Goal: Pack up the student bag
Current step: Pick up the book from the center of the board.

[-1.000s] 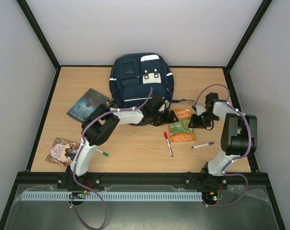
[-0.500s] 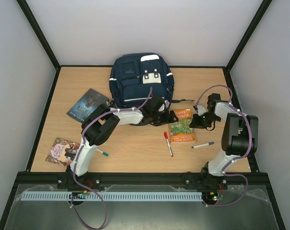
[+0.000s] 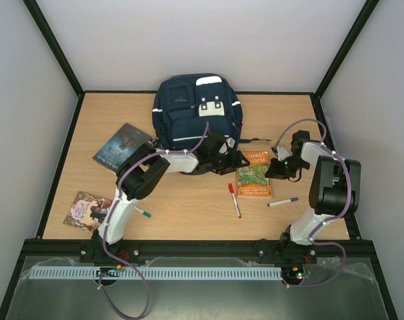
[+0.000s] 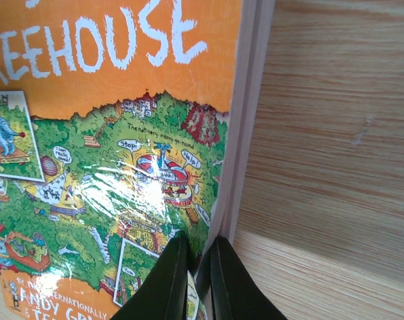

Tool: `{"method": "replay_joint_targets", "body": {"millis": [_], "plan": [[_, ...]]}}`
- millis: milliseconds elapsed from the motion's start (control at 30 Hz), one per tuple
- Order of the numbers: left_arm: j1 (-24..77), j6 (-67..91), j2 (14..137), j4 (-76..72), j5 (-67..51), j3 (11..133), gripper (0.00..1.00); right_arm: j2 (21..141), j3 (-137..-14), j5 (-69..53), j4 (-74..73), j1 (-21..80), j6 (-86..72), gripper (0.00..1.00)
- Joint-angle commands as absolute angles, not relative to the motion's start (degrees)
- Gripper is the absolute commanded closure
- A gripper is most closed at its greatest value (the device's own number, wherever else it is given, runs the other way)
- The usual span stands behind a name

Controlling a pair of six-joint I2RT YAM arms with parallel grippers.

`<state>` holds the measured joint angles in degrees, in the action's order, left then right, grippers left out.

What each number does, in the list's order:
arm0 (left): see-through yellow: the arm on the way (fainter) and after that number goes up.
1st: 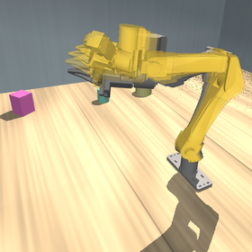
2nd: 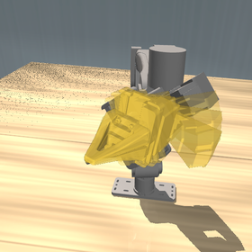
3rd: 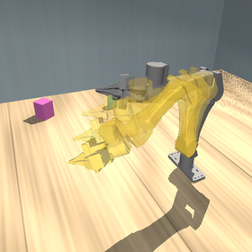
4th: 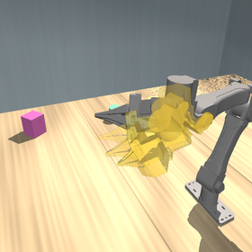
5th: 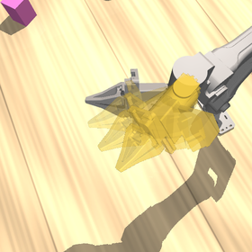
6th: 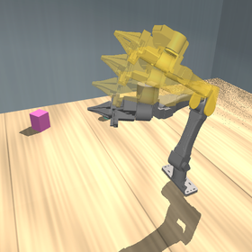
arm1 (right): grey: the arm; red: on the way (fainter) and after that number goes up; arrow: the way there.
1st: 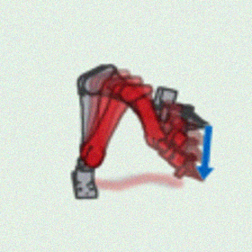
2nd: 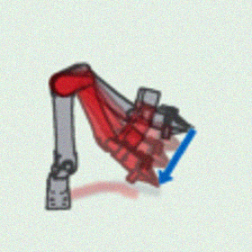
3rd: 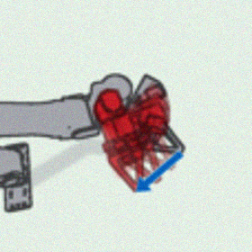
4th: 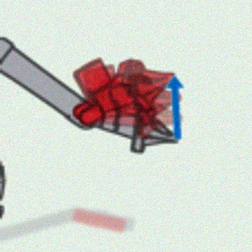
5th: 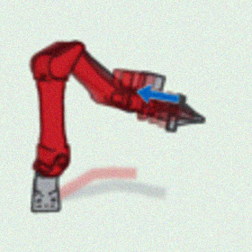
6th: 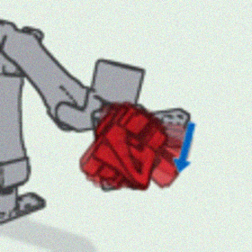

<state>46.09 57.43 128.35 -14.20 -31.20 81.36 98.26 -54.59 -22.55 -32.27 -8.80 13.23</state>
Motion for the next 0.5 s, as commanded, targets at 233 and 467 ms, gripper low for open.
{"method": "replay_joint_targets", "body": {"millis": [233, 467], "plan": [[52.8, 60.3, 128.5, -11.9, -37.1, 85.8, 0.23, 106.2, -49.9, -7.7, -31.5, -9.1, 13.8, 0.96], [52.2, 61.0, 124.2, -8.8, -29.9, 82.2, 0.31, 105.7, -50.2, -8.3, -31.6, -9.1, 13.4, 0.94]]}}
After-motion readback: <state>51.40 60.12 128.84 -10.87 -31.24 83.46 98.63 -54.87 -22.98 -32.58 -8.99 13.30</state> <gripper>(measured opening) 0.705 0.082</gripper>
